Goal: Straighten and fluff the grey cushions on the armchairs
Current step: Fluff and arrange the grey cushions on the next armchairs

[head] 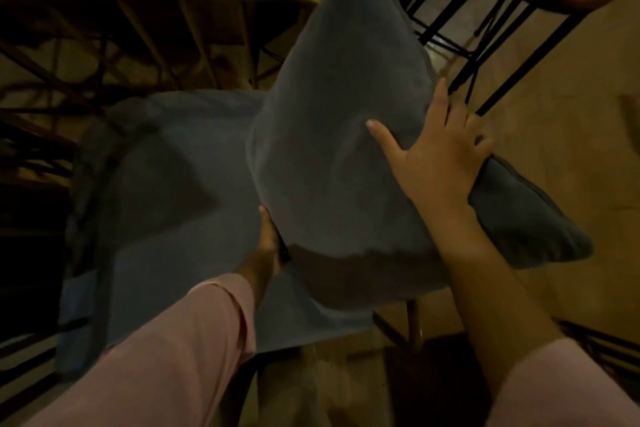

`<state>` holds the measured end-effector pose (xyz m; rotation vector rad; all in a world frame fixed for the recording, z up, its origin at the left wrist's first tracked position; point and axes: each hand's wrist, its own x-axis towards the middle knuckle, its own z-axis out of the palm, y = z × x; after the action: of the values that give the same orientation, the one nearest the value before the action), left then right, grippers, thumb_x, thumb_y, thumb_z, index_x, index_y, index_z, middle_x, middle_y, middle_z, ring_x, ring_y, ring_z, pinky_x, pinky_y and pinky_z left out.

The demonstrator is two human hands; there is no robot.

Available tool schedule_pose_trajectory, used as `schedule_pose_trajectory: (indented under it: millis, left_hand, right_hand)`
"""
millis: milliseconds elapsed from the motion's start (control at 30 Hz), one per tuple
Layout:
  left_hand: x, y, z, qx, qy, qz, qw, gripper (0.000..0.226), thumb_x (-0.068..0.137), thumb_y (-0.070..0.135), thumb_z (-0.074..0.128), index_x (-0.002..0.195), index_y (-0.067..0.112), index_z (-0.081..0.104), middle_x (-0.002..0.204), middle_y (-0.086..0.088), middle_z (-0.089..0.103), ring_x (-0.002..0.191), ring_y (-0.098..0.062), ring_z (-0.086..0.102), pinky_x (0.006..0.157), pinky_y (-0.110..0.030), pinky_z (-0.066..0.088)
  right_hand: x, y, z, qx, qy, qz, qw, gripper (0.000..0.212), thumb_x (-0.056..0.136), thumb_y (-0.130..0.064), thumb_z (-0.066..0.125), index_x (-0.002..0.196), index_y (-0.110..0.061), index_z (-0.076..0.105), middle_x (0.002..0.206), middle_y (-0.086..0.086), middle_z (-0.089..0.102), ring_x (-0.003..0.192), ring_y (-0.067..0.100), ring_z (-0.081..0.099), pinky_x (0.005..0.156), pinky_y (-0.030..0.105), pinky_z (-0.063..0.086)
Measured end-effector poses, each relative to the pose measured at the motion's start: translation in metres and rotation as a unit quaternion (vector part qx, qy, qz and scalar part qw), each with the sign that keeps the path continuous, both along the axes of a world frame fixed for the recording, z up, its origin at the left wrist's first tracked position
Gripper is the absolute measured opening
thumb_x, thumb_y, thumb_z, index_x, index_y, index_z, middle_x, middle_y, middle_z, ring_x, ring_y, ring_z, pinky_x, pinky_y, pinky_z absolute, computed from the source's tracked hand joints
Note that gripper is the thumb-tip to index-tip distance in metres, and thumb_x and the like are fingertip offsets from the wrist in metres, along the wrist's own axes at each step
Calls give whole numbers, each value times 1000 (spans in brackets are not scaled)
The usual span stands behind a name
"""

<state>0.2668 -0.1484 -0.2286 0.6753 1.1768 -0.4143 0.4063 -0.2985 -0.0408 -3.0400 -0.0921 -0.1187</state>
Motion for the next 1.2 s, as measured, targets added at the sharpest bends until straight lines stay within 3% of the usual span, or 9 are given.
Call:
schedule_pose_trajectory:
  millis: [133,300,400,533,633,800,1033,1133,1200]
  left_hand:
    - [-6,2,6,-18,-59,105,993,86,85,80,20,140,22,52,140,-11,57,130,-35,50,115,-51,34]
    - [-34,47,19,37,-107,144,983,62,92,70,29,112,26,68,109,-1,75,110,-26,62,102,-45,45]
    - [-63,94,36,97,-79,134,983,55,92,69,32,106,28,66,113,-2,69,104,-24,62,100,-43,45]
    - [-116,159,49,138,-49,116,982,79,71,84,50,124,27,65,130,-8,65,122,-30,59,109,-47,43]
    - [-150,201,52,186,-21,89,978,98,51,89,62,129,30,63,130,-5,66,120,-31,61,108,-51,43]
    - [-179,238,52,225,43,40,973,108,41,92,62,126,26,65,122,-1,67,112,-28,63,101,-45,50]
    - [-194,221,31,306,16,-123,944,87,81,52,69,151,19,29,153,-7,42,138,-33,43,113,-45,38]
    - [-196,216,31,343,35,-122,931,100,70,60,74,151,20,31,152,-8,43,137,-34,44,113,-50,37]
    - [-198,215,37,372,52,-116,920,97,74,55,75,150,14,32,152,-11,44,137,-35,44,114,-50,37]
  right_hand:
    - [5,-2,5,44,1,-11,999,111,70,-93,33,154,-20,27,148,12,45,134,35,41,106,56,27]
    - [3,-1,14,183,20,-32,982,107,64,-94,44,146,-25,42,146,2,52,134,27,48,110,55,35]
    - [-24,13,8,299,79,-39,950,97,63,-86,59,138,-25,52,136,-1,61,125,21,57,102,48,47]
    - [-79,36,-19,384,160,-52,908,89,63,-74,72,134,-24,53,131,-4,63,119,16,61,99,41,52]
    - [-115,47,-54,424,236,-80,871,95,60,-73,77,137,-24,50,133,-5,61,119,14,60,100,39,52]
    - [-161,51,-107,442,330,-83,830,94,67,-58,79,146,-22,41,141,0,55,127,21,55,104,40,48]
    - [-187,46,-144,401,402,-115,816,98,76,-42,79,154,-24,23,154,3,39,139,28,42,112,47,39]
    - [-195,49,-142,380,382,-132,832,99,74,-53,77,154,-25,26,153,5,41,138,30,43,112,49,39]
    - [-199,50,-139,367,353,-140,849,115,60,-77,70,153,-25,27,153,5,43,138,31,44,111,53,40]
